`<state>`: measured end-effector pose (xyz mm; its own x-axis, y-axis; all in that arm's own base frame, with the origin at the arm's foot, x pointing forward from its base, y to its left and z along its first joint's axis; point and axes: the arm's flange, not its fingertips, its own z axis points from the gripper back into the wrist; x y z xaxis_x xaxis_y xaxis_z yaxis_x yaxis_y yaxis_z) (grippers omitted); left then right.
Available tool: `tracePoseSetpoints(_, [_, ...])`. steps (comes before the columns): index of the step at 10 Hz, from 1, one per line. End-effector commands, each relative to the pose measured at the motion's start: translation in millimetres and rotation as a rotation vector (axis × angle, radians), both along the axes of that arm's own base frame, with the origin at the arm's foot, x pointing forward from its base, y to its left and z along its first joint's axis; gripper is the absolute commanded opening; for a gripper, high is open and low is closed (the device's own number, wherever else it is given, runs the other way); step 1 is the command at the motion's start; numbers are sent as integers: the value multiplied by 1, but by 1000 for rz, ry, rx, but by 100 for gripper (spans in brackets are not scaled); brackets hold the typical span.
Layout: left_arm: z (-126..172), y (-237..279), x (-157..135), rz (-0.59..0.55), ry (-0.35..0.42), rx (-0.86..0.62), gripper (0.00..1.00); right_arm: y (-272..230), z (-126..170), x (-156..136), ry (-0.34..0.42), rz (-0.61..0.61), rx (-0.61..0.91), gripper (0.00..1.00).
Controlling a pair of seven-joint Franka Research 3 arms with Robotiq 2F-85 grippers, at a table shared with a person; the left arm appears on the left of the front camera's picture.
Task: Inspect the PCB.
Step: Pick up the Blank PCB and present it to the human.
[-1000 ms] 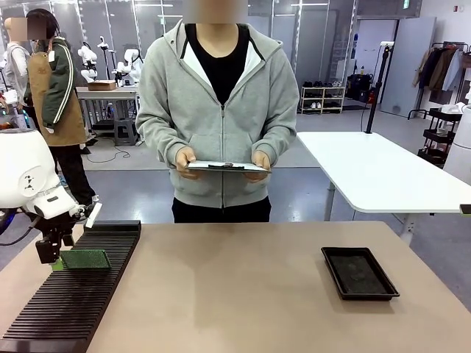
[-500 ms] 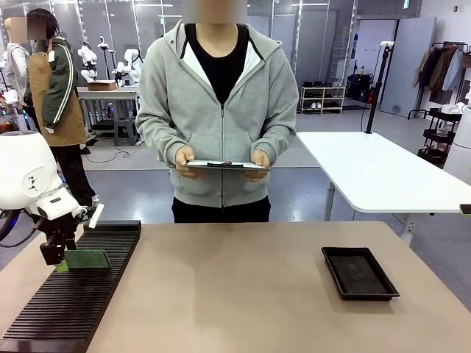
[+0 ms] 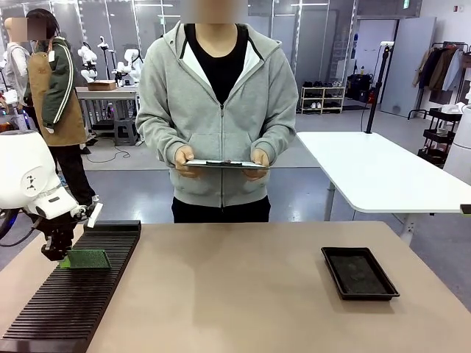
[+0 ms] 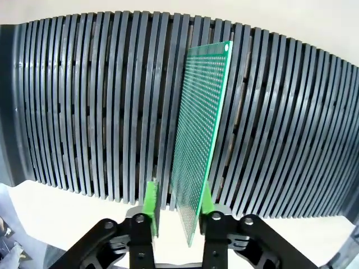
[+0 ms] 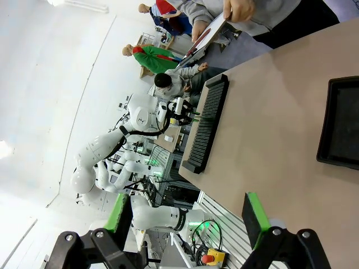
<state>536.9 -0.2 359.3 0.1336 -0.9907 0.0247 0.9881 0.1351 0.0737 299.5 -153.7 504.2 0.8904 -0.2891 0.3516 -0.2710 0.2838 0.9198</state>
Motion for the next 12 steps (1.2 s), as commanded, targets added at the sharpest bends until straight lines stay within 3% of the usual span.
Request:
tracePoseSetpoints(1, [4, 1, 4, -23, 17, -24, 0, 0, 2, 3, -26, 0, 5, 100])
tracePoseSetpoints(9, [7, 4, 5, -20, 62, -12, 0, 0, 2, 3, -26, 0, 5, 100])
tracePoseSetpoints(11, [32, 5, -1, 45, 61, -13, 0, 0, 2, 3, -26, 0, 5, 100])
tracePoseSetpoints(12, [52, 2, -10, 25, 61, -21, 0, 0, 2, 3, -26, 0, 5, 100])
